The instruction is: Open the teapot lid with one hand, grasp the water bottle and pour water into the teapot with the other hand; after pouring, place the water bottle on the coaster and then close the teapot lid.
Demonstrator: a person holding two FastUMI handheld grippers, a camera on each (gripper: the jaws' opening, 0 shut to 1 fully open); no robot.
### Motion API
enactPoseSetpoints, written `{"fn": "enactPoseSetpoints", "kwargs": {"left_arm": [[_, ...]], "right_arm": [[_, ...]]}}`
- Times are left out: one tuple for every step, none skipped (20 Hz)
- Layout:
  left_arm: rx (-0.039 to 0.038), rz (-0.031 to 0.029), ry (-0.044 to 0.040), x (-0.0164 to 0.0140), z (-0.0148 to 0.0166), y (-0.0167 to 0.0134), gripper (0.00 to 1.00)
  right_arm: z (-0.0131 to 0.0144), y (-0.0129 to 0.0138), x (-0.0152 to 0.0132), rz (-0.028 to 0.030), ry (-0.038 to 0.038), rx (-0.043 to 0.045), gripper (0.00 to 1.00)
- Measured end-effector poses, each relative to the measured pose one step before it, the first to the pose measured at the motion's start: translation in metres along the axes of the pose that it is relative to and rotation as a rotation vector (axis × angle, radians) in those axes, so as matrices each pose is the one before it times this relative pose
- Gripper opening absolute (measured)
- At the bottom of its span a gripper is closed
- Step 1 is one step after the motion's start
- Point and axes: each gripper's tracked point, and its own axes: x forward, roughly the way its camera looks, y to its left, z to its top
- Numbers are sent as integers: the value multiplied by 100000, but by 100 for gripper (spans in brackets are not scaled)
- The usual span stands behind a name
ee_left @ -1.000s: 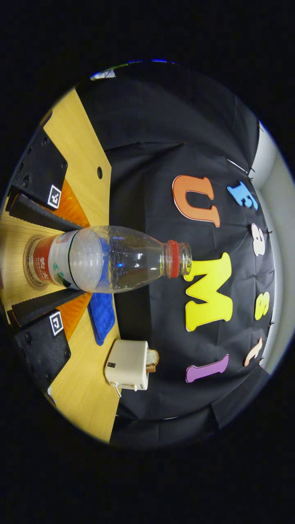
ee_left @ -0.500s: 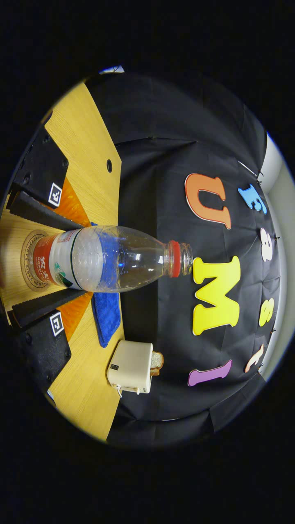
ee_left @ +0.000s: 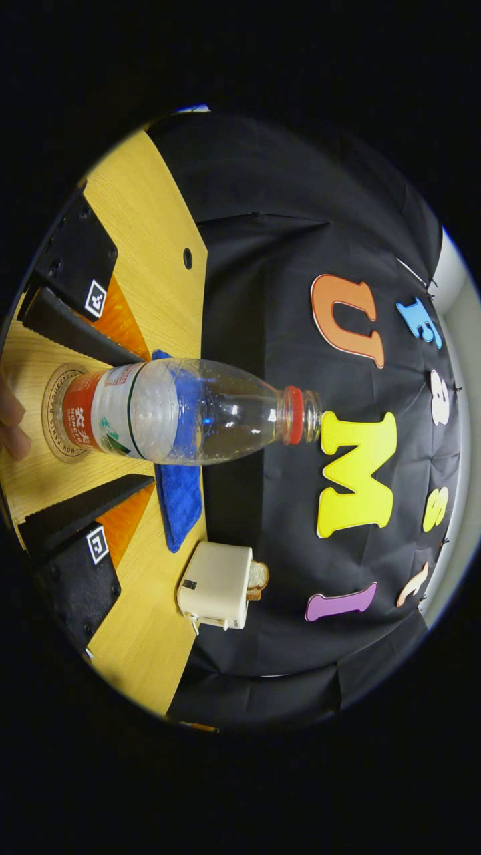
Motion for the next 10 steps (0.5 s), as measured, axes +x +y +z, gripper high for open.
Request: {"fn": "enactPoseSetpoints", "kwargs": {"left_arm": [[958,10,-453,-402,112,-25,97],[823,140,-361,-469,142,79,97],[927,-555,-553,-448,136,-106,97],[1584,162,-478,-404,59,-24,97],[1502,-474,-259,-466,63,-9,97],[1154,-344,-690,-579,104,-15,97],[621,873,-601,-572,92,299,97],[824,206,81,-515,-119,42,100],[787,813,134,-619,-148,54,96],[1019,1287,583,-588,-321,354,96]], "right_arm": [[100,174,-94,265,-115,-264,0],[177,346,-276,550,-188,-355,0],[180,241,-120,278,-232,-243,0],[77,266,-166,291,-233,-556,0],[92,235,-101,233,-373,-623,0],[181,347,-155,194,-301,-614,0],[3,252,-9,116,297,-802,0],[-164,338,-156,374,291,-1113,0],[119,343,-227,405,-53,-901,0],[117,260,-233,87,53,-613,0]]}}
